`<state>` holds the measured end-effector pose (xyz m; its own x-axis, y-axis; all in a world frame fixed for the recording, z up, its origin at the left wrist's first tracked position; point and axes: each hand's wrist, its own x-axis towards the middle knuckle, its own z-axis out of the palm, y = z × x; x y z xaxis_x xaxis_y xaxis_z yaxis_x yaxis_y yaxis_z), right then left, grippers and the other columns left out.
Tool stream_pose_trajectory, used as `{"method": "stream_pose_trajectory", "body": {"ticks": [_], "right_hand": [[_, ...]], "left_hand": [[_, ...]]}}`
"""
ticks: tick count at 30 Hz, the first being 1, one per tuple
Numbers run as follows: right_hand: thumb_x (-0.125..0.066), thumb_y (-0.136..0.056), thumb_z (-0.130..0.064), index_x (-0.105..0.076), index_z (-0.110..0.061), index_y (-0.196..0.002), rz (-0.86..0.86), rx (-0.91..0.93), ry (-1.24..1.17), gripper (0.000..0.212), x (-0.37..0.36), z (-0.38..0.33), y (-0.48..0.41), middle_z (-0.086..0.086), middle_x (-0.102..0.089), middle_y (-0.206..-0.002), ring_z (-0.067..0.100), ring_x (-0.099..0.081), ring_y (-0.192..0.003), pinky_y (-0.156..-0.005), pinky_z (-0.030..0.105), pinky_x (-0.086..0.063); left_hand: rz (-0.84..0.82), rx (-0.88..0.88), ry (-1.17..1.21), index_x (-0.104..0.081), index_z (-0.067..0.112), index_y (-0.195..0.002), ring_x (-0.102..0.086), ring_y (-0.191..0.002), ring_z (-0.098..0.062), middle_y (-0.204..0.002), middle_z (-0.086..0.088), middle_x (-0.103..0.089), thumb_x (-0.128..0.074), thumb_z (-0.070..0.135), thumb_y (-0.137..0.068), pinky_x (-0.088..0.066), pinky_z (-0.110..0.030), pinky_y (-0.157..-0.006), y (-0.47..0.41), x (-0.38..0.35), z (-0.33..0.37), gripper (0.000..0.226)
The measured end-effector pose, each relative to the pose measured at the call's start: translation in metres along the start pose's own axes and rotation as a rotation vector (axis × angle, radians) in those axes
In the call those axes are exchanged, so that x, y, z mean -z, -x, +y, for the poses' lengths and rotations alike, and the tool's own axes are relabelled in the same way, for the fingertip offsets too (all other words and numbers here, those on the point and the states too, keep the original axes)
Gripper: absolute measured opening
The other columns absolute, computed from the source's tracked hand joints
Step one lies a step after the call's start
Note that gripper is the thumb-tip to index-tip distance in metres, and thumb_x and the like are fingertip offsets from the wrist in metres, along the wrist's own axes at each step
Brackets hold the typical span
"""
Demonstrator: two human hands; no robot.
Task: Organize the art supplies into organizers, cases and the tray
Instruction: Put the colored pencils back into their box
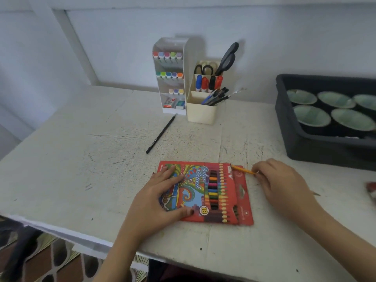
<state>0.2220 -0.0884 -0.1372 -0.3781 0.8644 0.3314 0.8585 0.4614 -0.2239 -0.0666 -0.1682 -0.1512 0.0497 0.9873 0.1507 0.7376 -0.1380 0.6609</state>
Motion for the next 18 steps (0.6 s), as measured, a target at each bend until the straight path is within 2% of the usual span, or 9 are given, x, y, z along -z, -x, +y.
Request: {"method": "stream_pose_trajectory", "body": {"ticks": [7, 9, 12, 14, 18], "right_hand": [[-0.069, -0.079, -0.002, -0.065, -0.020, -0.084, -0.015, 0.035, 0.036, 0.019, -0.005, -0.001, -0.008, -0.002, -0.061, -0.074, 0.021, -0.059, -0.068, -0.074, 0.032, -0.029], [-0.068, -0.080, -0.002, -0.066, -0.022, -0.084, -0.024, 0.049, 0.024, 0.021, -0.004, 0.001, -0.011, -0.004, -0.061, -0.075, 0.020, -0.058, -0.070, -0.078, 0.030, -0.023], [-0.067, -0.081, -0.003, -0.067, -0.023, -0.085, -0.029, 0.089, 0.017, 0.020, -0.004, 0.002, -0.015, -0.004, -0.062, -0.078, 0.020, -0.060, -0.076, -0.089, 0.035, -0.024], [-0.062, -0.084, -0.008, -0.068, -0.023, -0.085, -0.015, 0.118, 0.012, 0.016, -0.006, -0.001, -0.019, -0.005, -0.062, -0.078, 0.019, -0.061, -0.079, -0.094, 0.041, -0.027], [-0.057, -0.079, -0.028, -0.073, -0.023, -0.083, 0.006, 0.123, -0.003, 0.016, -0.015, -0.014, -0.028, -0.007, -0.065, -0.078, 0.016, -0.062, -0.077, -0.095, 0.038, -0.025]], "left_hand": [[-0.001, -0.007, 0.010, -0.048, 0.053, -0.125, -0.017, -0.134, 0.016, -0.142, 0.031, -0.029, -0.058, 0.084, -0.055, -0.004, 0.000, -0.106, 0.000, 0.001, 0.000, 0.078], [-0.012, -0.005, -0.004, -0.047, 0.053, -0.125, -0.017, -0.135, 0.016, -0.142, 0.032, -0.027, -0.060, 0.082, -0.055, -0.004, -0.001, -0.106, 0.001, 0.002, -0.001, 0.077], [-0.012, -0.003, -0.004, -0.044, 0.055, -0.125, -0.016, -0.135, 0.016, -0.141, 0.034, -0.026, -0.065, 0.075, -0.055, -0.004, 0.000, -0.105, 0.001, 0.003, -0.001, 0.076], [-0.015, -0.004, -0.006, -0.043, 0.056, -0.124, -0.015, -0.135, 0.017, -0.141, 0.034, -0.026, -0.065, 0.073, -0.055, -0.003, 0.001, -0.104, 0.001, 0.003, 0.000, 0.074], [-0.017, -0.006, -0.008, -0.044, 0.056, -0.124, -0.014, -0.134, 0.018, -0.141, 0.035, -0.026, -0.065, 0.074, -0.056, -0.003, 0.002, -0.103, 0.002, 0.003, 0.000, 0.074]]}}
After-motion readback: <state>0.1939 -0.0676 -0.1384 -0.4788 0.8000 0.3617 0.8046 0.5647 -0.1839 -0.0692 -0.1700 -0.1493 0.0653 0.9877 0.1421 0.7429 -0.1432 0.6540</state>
